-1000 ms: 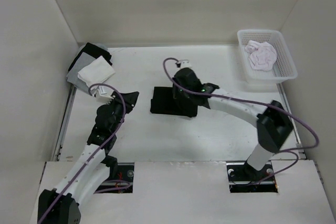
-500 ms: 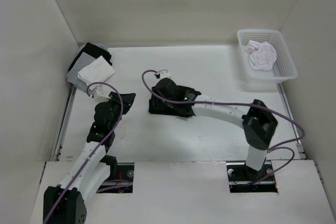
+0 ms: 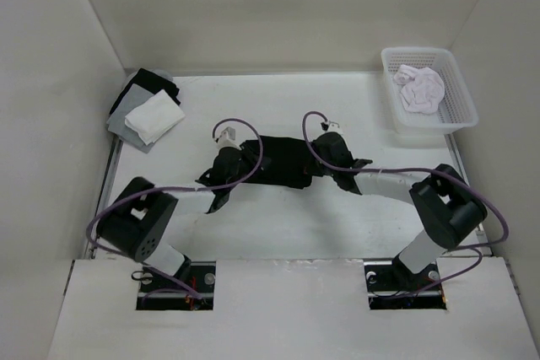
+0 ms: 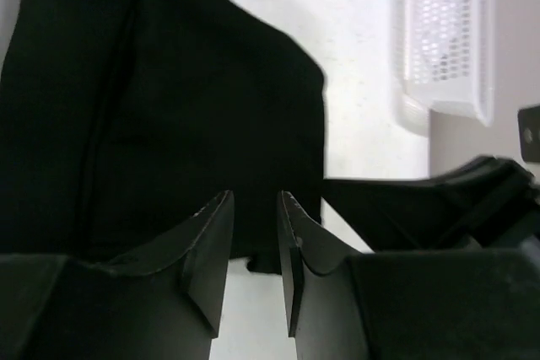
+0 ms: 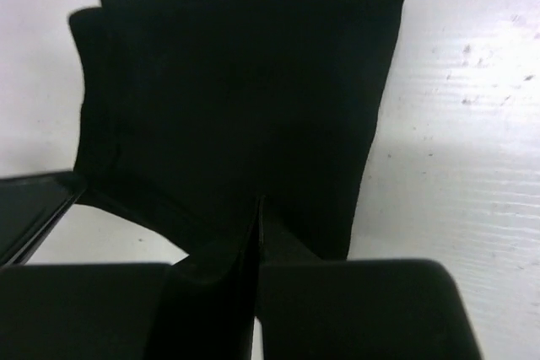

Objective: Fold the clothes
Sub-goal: Fold the tank top

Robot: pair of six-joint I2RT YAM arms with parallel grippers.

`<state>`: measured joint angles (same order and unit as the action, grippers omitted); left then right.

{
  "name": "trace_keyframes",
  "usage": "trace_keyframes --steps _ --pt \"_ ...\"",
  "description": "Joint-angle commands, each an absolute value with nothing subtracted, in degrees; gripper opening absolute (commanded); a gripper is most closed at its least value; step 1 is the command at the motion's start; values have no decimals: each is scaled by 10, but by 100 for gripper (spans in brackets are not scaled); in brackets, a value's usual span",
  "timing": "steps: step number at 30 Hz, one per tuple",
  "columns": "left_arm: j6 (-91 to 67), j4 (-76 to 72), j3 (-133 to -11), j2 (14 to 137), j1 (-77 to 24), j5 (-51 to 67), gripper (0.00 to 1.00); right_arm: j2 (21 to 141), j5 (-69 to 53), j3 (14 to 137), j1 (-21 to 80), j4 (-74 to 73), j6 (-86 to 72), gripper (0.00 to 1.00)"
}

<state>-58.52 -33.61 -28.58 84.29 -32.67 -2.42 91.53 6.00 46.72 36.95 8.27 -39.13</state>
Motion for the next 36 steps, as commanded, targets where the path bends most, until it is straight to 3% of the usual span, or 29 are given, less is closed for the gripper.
trace_keyframes --steps 1,10,16,22,31,36 --pt "-584 -403 -302 903 -318 -24 25 932 7 442 358 217 -437 4" --pt "-596 -417 -230 924 -278 -12 24 982 -58 368 324 358 -512 9" --pt "-591 -402 -199 786 -289 -23 26 896 -83 360 312 353 -509 23" --pt "-539 -271 -210 615 -286 -60 31 759 -73 359 294 279 -466 33" --pt "-437 -49 -234 488 -184 -98 45 587 76 288 238 255 -417 50" --pt "-433 19 -227 466 -134 -105 48 561 168 214 224 298 -430 53"
